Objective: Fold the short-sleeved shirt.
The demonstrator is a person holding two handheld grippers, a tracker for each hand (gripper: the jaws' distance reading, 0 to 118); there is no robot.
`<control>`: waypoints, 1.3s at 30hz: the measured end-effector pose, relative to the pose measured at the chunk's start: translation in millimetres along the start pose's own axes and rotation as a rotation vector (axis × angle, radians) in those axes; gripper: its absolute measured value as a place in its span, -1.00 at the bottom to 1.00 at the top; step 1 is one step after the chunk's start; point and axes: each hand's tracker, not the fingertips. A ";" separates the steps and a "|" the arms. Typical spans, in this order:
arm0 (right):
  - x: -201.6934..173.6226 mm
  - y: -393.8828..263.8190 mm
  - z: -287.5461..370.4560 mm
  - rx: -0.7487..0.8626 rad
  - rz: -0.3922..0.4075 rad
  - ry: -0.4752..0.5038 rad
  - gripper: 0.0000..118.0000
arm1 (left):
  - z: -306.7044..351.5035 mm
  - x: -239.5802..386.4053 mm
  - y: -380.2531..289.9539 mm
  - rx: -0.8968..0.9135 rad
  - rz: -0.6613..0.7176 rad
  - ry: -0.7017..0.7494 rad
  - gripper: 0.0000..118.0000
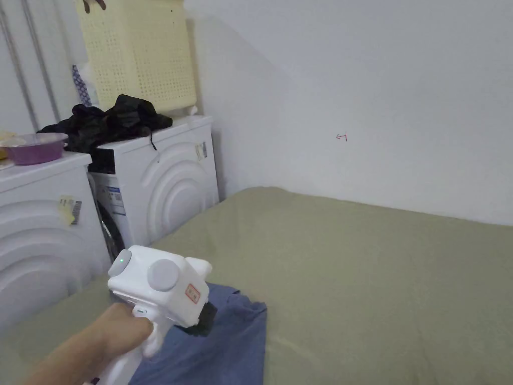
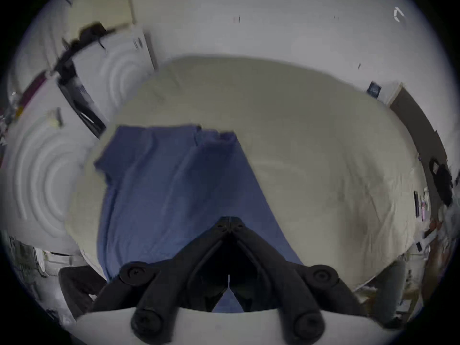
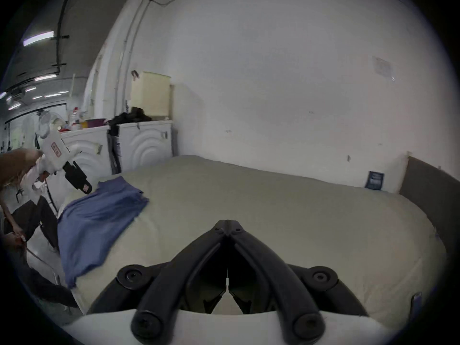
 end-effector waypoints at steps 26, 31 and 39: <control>30.6 -45.8 14.3 -0.122 -0.080 -0.010 -1.00 | -95.1 -2.6 -8.3 -0.134 0.199 0.033 -1.00; 53.7 -43.4 35.2 -0.129 -0.069 -0.056 -1.00 | -38.4 12.3 2.3 -0.037 0.121 -0.012 -1.00; 110.8 -26.8 91.2 -0.124 -0.068 -0.190 -1.00 | 76.1 108.9 42.6 0.179 -0.044 -0.224 -1.00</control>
